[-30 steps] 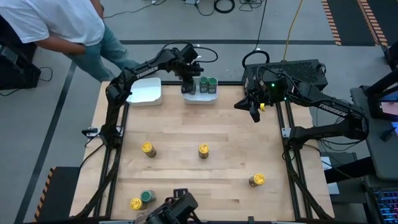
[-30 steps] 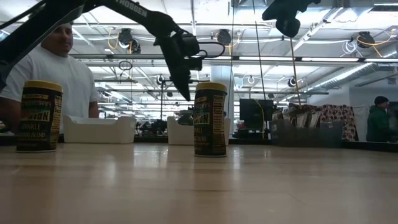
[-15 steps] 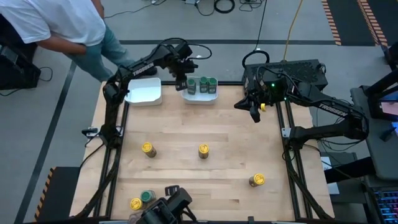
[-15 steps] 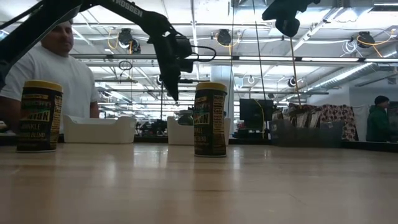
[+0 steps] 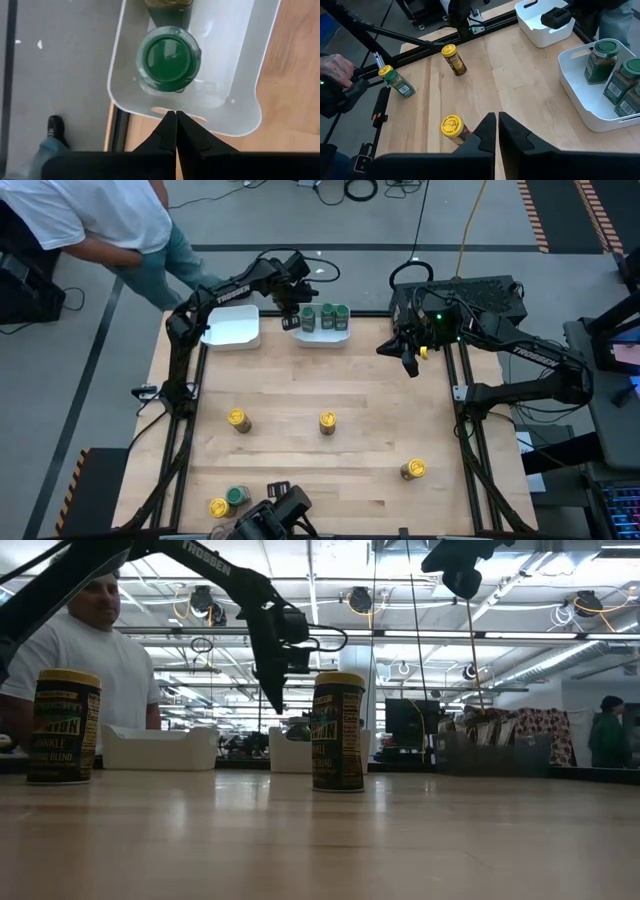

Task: Sort spices by type
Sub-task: Put the top green seasoning bottle into the right white bin

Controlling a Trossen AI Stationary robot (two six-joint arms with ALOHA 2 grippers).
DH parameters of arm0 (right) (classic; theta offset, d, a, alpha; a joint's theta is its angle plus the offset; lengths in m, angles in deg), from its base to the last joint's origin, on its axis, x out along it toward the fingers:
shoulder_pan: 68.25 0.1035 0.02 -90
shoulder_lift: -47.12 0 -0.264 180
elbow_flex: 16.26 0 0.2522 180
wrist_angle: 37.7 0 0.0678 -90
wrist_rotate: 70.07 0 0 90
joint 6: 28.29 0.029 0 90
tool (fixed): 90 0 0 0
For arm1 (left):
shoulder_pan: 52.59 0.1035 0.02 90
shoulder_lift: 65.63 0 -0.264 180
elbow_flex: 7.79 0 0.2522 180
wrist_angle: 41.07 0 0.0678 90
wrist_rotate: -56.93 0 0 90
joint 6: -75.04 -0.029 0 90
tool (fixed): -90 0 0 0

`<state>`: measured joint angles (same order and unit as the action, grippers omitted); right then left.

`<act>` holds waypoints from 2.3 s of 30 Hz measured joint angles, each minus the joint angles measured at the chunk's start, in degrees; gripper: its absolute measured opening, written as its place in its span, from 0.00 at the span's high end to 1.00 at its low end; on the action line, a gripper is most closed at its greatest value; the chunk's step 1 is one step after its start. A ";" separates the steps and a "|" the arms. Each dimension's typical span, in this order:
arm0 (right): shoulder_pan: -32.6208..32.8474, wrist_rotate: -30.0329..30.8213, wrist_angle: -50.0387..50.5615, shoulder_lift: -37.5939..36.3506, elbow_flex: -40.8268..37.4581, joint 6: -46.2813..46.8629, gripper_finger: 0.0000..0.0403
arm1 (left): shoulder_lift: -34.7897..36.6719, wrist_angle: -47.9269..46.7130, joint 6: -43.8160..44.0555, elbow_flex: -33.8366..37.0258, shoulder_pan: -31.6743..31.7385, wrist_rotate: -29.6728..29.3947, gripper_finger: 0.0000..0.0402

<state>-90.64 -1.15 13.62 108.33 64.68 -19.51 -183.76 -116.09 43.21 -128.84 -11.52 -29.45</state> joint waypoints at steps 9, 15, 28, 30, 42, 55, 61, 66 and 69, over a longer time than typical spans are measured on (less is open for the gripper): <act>-0.02 0.00 -0.02 0.00 0.00 0.00 1.00 | -0.02 3.29 -0.05 2.38 -1.53 0.66 0.99; 0.00 0.00 0.00 0.00 0.00 0.07 1.00 | -0.02 1.91 -0.04 2.40 -1.73 0.36 0.99; -0.02 -0.02 0.48 0.00 0.00 -0.36 1.00 | 3.78 3.62 7.40 1.73 -1.89 1.21 0.93; -0.01 -0.02 0.46 0.00 0.00 -0.44 1.00 | 3.76 5.10 6.01 1.77 -2.06 1.53 0.86; -0.02 -0.07 0.46 0.00 0.00 -1.18 1.00 | 1.62 8.82 21.80 1.84 -1.23 2.38 0.33; 0.00 -0.07 0.46 0.00 0.00 -1.90 1.00 | 0.13 11.46 38.97 1.81 -1.75 -3.49 0.25; 0.00 -0.09 0.50 0.00 0.00 -1.92 1.00 | 0.11 13.65 41.02 1.84 -2.78 -5.67 0.25; -0.02 -0.09 0.74 0.00 0.00 -1.92 1.00 | -0.30 13.31 43.77 1.84 -3.09 -7.56 0.25; -0.02 -0.09 1.03 0.00 0.00 -1.93 1.00 | -0.44 13.27 45.09 1.84 -3.10 -7.67 0.25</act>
<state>-90.66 -1.24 14.65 108.33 64.68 -21.44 -184.20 -102.82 88.29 -127.00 -14.62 -37.12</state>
